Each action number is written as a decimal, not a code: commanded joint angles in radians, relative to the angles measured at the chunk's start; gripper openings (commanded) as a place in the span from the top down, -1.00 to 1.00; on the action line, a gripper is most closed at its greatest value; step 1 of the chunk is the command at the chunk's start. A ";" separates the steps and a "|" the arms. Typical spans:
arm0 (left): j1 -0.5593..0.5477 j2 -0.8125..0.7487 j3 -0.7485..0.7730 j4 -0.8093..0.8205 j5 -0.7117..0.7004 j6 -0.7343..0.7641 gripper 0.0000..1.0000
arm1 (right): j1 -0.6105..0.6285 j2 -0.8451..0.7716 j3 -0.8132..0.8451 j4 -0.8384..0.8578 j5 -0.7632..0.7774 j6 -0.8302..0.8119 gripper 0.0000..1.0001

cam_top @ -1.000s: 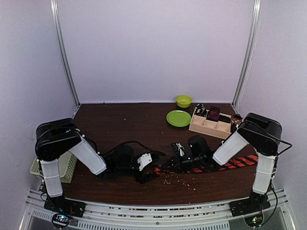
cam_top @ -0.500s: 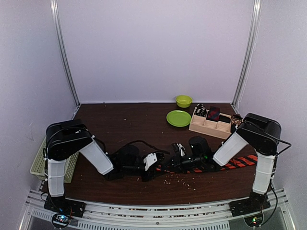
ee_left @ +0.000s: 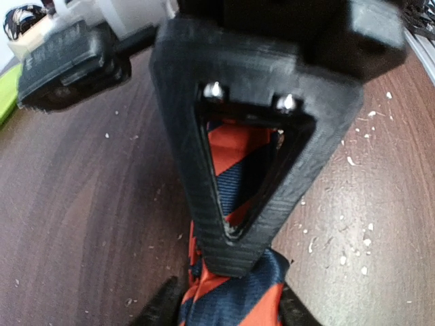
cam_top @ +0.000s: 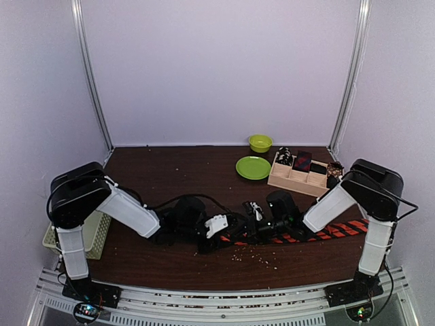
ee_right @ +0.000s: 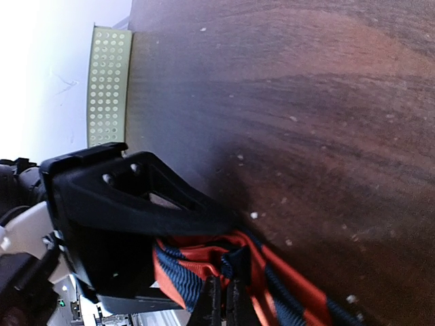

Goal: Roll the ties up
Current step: Roll the tie at the center of the board.

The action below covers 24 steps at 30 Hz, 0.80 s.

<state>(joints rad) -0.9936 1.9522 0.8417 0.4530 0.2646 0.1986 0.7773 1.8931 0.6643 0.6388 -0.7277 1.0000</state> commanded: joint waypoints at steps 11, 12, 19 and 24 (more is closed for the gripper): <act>0.038 0.133 -0.168 0.508 0.079 -0.164 -0.29 | -0.013 0.067 -0.047 -0.205 0.131 -0.129 1.00; 0.038 0.152 -0.165 0.538 0.084 -0.179 -0.29 | -0.013 0.066 -0.044 -0.210 0.133 -0.132 1.00; 0.027 0.230 -0.126 0.596 0.099 -0.235 -0.21 | -0.012 0.073 -0.030 -0.205 0.135 -0.128 1.00; 0.026 0.212 -0.104 0.503 0.078 -0.211 0.12 | -0.012 0.069 -0.033 -0.189 0.129 -0.120 1.00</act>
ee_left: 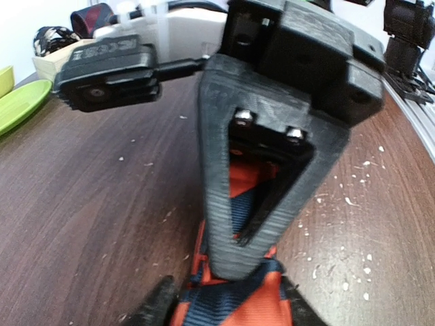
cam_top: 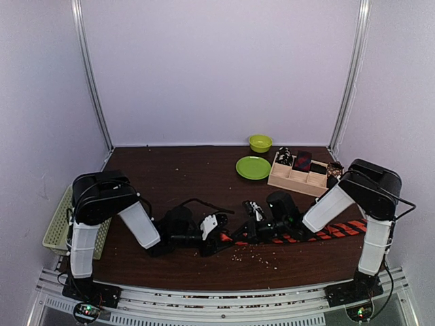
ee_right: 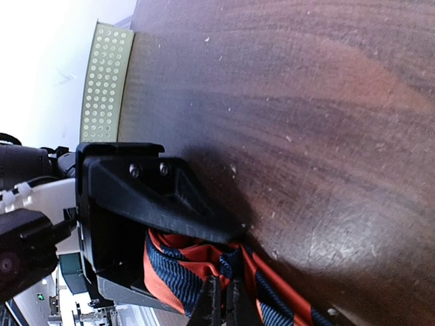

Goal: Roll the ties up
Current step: Roll the tie at the center of the board.

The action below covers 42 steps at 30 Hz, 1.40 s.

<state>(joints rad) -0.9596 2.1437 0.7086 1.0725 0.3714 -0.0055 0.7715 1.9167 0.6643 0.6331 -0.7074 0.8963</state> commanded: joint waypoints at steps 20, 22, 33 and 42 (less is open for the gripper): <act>-0.016 -0.156 0.230 -0.960 -0.192 0.212 0.37 | 0.007 -0.134 0.019 -0.103 -0.012 0.099 0.11; -0.017 -0.158 0.228 -0.961 -0.192 0.215 0.36 | 0.011 -0.105 0.034 -0.081 -0.012 0.114 0.16; -0.021 -0.155 0.218 -0.961 -0.172 0.234 0.37 | 0.005 -0.077 0.041 -0.004 0.015 0.150 0.17; -0.021 -0.160 0.221 -0.965 -0.164 0.243 0.37 | -0.029 -0.082 0.038 -0.055 0.027 0.118 0.03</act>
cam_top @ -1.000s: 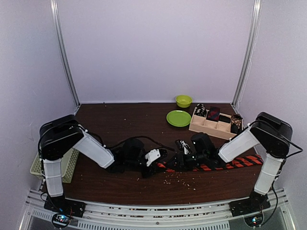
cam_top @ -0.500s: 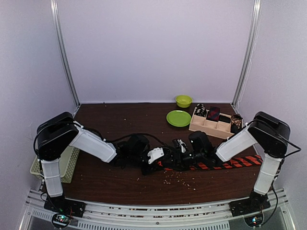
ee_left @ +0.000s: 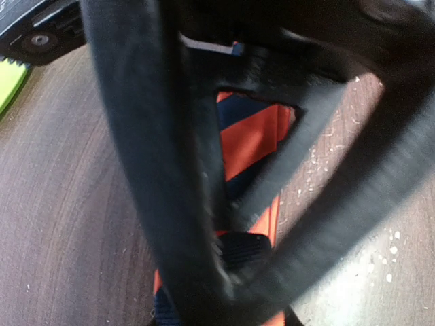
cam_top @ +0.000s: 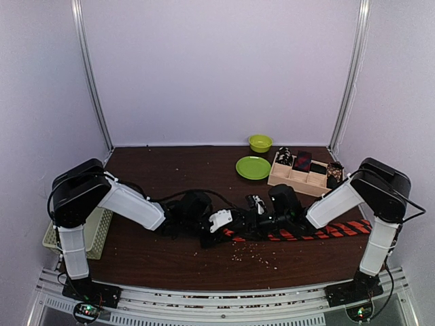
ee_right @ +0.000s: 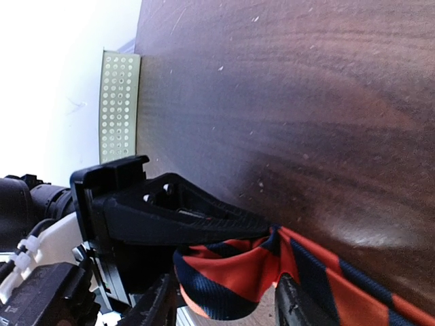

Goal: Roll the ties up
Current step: Roll the tie at the center of the board.

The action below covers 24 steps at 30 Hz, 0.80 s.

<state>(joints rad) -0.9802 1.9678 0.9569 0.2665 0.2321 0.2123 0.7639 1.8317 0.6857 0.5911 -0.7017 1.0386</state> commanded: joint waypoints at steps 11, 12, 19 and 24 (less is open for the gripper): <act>0.000 0.023 -0.027 -0.151 -0.026 0.026 0.36 | 0.005 0.068 0.046 0.002 -0.012 -0.032 0.50; 0.000 0.022 -0.028 -0.150 -0.027 0.025 0.36 | 0.005 0.068 0.040 0.004 -0.013 -0.034 0.66; 0.008 -0.002 -0.081 -0.033 -0.042 -0.031 -0.16 | -0.021 0.089 -0.002 -0.064 0.021 -0.122 1.00; 0.016 -0.020 -0.188 0.227 -0.021 -0.108 -0.41 | -0.034 0.118 -0.027 -0.082 0.051 -0.173 1.00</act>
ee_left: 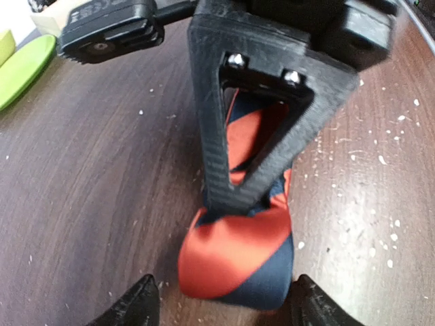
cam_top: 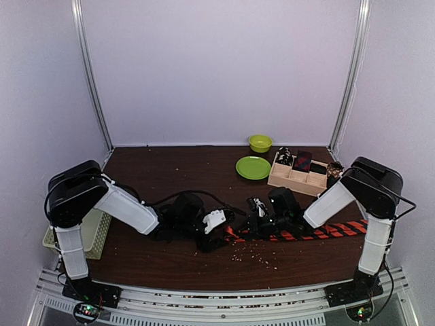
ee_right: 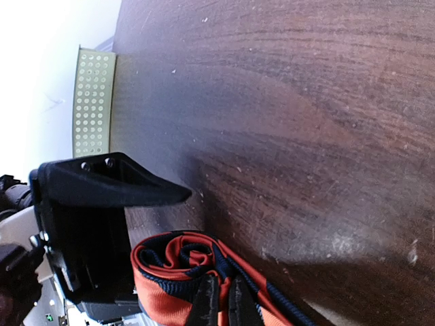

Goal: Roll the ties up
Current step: Roll the tie at the center of the board.

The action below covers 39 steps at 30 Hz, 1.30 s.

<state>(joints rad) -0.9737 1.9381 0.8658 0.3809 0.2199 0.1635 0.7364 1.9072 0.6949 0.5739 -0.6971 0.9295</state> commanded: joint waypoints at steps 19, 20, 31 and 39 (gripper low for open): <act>0.013 0.281 -0.124 0.733 0.108 -0.222 -0.25 | 0.007 0.062 -0.020 -0.115 0.101 -0.104 1.00; 0.013 0.282 -0.115 0.717 0.108 -0.219 -0.22 | 0.007 0.061 -0.019 -0.112 0.099 -0.101 1.00; 0.013 0.213 -0.098 0.459 0.089 -0.163 0.41 | 0.005 -0.007 -0.024 -0.115 0.082 -0.090 0.87; 0.009 0.073 0.008 -0.039 0.030 -0.016 0.43 | -0.008 -0.188 -0.018 -0.206 0.061 -0.111 0.21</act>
<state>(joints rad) -0.9646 2.0418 0.7914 0.7456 0.3058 0.0418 0.7338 1.7916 0.6777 0.4561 -0.6456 0.8345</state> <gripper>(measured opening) 0.296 0.359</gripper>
